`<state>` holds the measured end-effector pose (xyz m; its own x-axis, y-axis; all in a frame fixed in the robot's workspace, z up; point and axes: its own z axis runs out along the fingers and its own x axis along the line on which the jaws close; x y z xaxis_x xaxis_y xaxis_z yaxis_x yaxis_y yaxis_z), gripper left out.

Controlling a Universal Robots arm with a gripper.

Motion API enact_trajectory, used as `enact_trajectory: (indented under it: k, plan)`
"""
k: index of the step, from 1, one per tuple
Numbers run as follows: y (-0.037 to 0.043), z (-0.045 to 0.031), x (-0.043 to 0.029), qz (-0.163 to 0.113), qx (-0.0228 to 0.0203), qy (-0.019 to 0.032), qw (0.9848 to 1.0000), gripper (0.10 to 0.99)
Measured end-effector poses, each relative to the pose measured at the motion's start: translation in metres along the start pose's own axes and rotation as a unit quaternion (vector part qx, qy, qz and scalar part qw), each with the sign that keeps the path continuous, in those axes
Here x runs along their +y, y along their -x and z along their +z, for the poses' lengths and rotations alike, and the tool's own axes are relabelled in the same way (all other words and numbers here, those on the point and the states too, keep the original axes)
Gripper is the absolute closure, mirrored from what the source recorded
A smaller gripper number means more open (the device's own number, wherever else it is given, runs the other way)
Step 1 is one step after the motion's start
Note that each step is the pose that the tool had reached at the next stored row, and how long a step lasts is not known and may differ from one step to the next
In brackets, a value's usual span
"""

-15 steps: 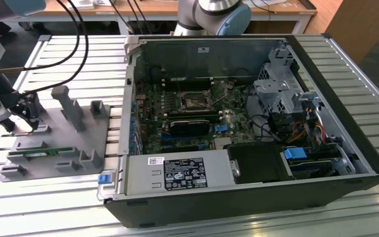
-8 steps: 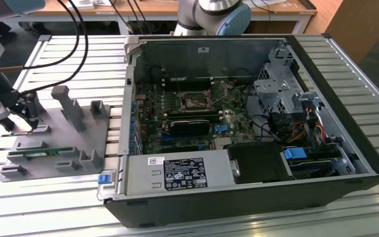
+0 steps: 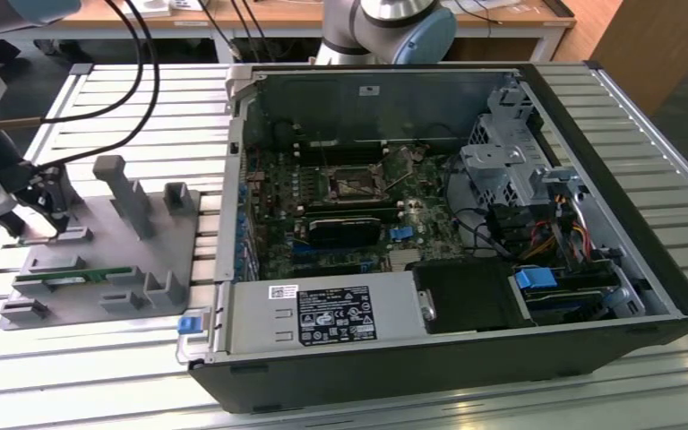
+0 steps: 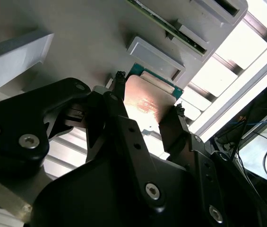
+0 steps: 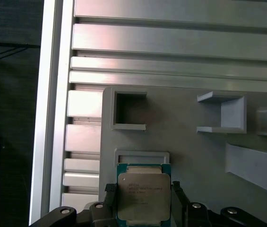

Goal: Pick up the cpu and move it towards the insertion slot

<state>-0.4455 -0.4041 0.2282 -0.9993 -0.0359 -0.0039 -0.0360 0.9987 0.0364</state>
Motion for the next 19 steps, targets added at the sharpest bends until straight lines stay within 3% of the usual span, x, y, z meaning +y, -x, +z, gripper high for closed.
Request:
enact_trajectory:
  k: [19]
  plan:
    - [0.0000, -0.0065, 0.0004, 0.000, 0.0000, 0.0000, 1.0000, 0.549]
